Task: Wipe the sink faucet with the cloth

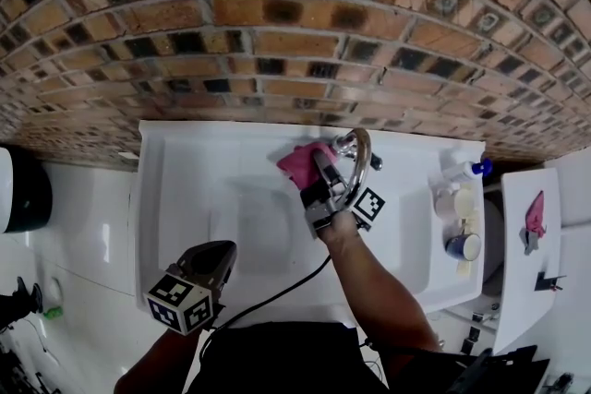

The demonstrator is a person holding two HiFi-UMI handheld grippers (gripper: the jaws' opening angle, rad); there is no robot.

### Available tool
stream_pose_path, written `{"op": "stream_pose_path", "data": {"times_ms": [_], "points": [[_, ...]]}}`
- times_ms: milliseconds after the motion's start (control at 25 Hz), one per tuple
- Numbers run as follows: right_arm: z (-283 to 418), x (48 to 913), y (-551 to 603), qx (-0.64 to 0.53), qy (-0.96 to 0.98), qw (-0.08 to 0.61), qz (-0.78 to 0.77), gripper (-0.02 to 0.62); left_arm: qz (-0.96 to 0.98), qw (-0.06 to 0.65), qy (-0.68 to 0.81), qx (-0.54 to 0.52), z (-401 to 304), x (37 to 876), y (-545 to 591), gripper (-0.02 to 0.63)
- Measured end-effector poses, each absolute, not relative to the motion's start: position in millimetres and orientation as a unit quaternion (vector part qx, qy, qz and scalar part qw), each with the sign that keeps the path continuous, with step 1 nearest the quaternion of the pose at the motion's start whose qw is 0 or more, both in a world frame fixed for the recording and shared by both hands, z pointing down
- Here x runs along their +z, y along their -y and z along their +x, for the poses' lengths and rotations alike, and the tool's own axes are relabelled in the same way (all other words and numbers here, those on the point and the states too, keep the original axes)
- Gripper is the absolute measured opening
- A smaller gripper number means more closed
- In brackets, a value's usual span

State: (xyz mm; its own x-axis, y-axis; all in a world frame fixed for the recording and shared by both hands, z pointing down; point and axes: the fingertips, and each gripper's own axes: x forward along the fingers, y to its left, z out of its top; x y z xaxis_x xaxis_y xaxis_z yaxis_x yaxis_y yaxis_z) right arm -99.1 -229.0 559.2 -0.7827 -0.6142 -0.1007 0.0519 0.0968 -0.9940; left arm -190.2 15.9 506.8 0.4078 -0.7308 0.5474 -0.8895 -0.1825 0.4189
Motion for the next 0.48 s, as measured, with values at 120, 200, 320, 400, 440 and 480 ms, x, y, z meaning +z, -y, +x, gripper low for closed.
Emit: {"op": "stream_pose_path", "data": {"times_ms": [120,200,320,400,440,480], "points": [[-99,548,229,-0.631,-0.702,0.268,-0.190,0.121,0.762,0.352,0.532,0.112,-188,505,-16,0.006],[-99,540,228,-0.624,-0.710,0.272,-0.183,0.121,0.763,0.349,0.532,0.111,-187,503,-17,0.006],[-99,527,226,-0.614,-0.719,0.279,-0.170,0.121,0.763,0.346,0.535,0.109,-186,500,-21,0.006],[-98,520,224,-0.609,-0.723,0.282,-0.164,0.121,0.763,0.344,0.537,0.108,-185,497,-24,0.006],[-97,517,223,-0.608,-0.724,0.285,-0.160,0.120,0.762,0.342,0.539,0.107,-184,496,-26,0.006],[-96,514,221,-0.607,-0.724,0.287,-0.156,0.120,0.762,0.340,0.540,0.107,-184,495,-28,0.006]]}}
